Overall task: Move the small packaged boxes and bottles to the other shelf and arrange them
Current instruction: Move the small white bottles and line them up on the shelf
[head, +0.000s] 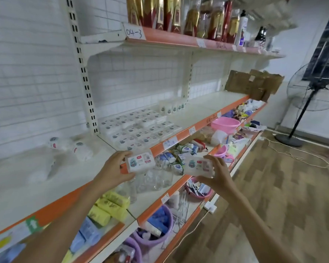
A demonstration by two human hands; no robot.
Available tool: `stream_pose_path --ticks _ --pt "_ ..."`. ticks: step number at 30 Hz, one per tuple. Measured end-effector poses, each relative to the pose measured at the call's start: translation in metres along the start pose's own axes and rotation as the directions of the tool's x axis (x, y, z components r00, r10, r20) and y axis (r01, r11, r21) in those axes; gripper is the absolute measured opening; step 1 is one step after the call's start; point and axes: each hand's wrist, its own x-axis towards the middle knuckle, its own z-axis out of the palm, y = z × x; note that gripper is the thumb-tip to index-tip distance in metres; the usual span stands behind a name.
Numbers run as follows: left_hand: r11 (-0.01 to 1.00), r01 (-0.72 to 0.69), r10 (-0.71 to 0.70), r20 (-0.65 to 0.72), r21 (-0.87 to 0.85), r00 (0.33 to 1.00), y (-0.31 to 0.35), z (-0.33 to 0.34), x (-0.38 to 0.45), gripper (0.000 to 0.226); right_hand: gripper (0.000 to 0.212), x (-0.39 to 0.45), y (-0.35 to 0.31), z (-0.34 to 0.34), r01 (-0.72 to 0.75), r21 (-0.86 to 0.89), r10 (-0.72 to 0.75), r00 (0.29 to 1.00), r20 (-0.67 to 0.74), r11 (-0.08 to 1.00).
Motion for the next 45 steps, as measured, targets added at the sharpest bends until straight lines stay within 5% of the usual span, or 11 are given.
stream_pose_path --ticks 16,27,32,45 --pt "0.997 -0.068 0.067 0.021 0.036 0.997 0.012 0.088 0.230 0.064 0.071 0.214 0.095 -0.028 0.068 -0.106 -0.058 0.994 0.093 0.992" --pt "0.980 0.162 -0.149 -0.111 0.118 0.983 -0.002 0.078 0.279 0.065 0.073 0.350 0.087 -0.008 0.253 0.035 -0.254 0.939 0.232 0.967" --pt "0.926 0.351 -0.301 -0.290 0.137 0.908 -0.007 0.056 0.263 0.065 0.070 0.400 0.063 0.018 0.417 0.164 -0.448 0.821 0.355 0.894" --pt "0.644 0.751 -0.711 -0.476 -0.145 0.518 0.011 0.020 0.184 0.059 0.072 0.399 -0.031 0.112 0.631 0.355 -0.686 0.413 0.598 0.690"
